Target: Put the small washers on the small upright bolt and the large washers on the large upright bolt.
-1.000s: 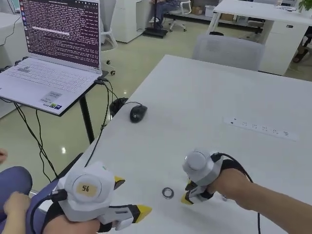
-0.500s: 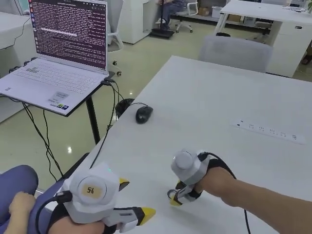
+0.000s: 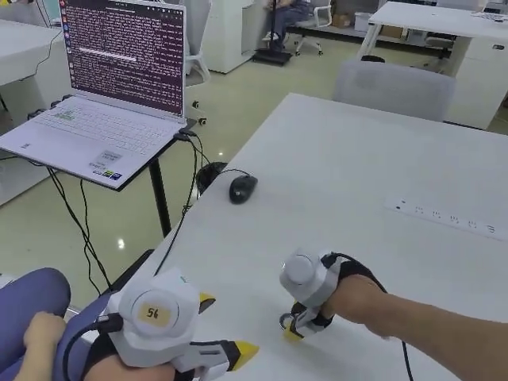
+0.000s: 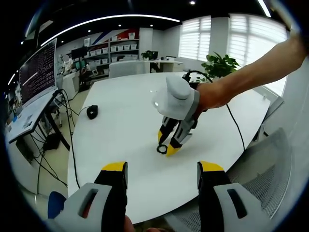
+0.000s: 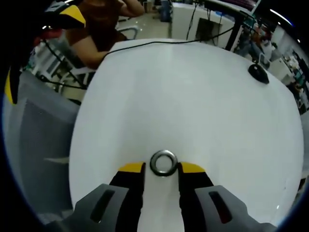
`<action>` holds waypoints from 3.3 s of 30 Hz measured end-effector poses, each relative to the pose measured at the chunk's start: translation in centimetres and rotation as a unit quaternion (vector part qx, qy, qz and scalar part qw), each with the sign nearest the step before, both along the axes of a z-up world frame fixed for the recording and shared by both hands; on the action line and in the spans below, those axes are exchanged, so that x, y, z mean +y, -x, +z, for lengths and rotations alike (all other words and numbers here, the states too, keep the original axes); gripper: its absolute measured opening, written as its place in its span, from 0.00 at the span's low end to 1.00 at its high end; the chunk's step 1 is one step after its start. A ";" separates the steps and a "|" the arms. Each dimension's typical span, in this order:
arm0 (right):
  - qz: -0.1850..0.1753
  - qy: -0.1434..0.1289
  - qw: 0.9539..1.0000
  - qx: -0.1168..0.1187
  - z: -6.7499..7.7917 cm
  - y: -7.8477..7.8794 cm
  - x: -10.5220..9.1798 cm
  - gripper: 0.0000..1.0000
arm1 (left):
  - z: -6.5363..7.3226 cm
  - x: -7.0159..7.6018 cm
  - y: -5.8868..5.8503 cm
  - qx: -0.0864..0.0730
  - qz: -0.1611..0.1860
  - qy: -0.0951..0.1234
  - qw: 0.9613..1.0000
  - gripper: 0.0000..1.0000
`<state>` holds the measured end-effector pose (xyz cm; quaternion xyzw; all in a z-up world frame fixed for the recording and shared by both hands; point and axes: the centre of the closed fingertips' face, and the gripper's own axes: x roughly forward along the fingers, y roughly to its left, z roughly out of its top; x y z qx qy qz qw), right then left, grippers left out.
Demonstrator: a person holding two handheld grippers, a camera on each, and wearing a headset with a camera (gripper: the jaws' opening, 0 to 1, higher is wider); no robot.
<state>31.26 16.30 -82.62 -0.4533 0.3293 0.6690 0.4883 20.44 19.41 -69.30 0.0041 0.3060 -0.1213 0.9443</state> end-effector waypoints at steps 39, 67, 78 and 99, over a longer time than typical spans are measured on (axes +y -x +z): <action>-0.074 -0.048 0.996 -0.010 3.6 -1.2 -5.5 0.23 | 0.2 -0.4 -0.9 -0.003 -0.011 0.001 1.000 0.58; -0.099 -0.061 0.992 -0.048 7.6 -8.7 -4.6 0.23 | 0.4 -0.8 -0.8 -0.001 -0.012 -0.002 1.000 0.58; -0.092 -0.042 0.994 -0.043 6.3 -8.7 -4.4 0.23 | 0.2 -0.5 -0.5 0.001 -0.007 -0.002 1.000 0.58; -0.098 0.008 0.994 -0.040 1.7 -9.0 -4.5 0.23 | 0.1 0.0 -0.5 0.006 -0.009 -0.005 1.000 0.58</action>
